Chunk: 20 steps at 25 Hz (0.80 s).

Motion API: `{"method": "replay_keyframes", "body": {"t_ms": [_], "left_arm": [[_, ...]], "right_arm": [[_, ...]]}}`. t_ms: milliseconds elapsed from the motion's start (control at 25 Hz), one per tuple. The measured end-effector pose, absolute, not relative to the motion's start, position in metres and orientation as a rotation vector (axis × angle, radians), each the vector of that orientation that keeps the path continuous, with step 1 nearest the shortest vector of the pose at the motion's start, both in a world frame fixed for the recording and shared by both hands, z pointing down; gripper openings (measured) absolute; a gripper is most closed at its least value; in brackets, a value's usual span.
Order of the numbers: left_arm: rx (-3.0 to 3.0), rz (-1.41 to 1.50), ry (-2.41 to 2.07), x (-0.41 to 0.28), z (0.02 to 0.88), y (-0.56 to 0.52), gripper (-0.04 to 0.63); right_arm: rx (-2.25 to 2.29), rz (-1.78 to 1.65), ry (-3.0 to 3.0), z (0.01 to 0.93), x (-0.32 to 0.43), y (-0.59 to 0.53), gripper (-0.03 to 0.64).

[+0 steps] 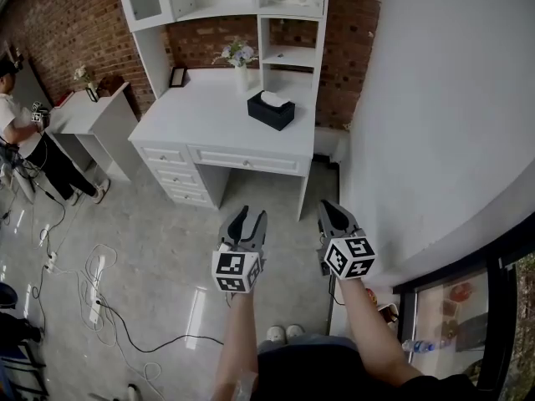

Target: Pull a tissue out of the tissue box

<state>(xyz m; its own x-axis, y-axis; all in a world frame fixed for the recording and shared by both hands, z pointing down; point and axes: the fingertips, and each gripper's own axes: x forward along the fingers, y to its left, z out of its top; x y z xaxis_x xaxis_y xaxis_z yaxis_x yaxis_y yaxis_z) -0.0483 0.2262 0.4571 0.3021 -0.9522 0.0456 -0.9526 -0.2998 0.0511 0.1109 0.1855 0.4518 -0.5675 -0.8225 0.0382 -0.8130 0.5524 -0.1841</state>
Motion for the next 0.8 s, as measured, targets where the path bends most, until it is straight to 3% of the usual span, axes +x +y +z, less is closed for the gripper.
{"method": "replay_keyframes", "body": {"t_ms": [240, 800], "left_arm": [[2.483, 0.008, -1.805, -0.058, 0.457, 0.228, 0.212], [2.573, -0.033, -1.813, -0.071, 0.429, 0.218, 0.215]], "right_arm": [[-1.450, -0.294, 2.703, 0.451, 0.105, 0.186, -0.002], [-1.451, -0.215, 2.661, 0.432, 0.098, 0.185, -0.002]]}}
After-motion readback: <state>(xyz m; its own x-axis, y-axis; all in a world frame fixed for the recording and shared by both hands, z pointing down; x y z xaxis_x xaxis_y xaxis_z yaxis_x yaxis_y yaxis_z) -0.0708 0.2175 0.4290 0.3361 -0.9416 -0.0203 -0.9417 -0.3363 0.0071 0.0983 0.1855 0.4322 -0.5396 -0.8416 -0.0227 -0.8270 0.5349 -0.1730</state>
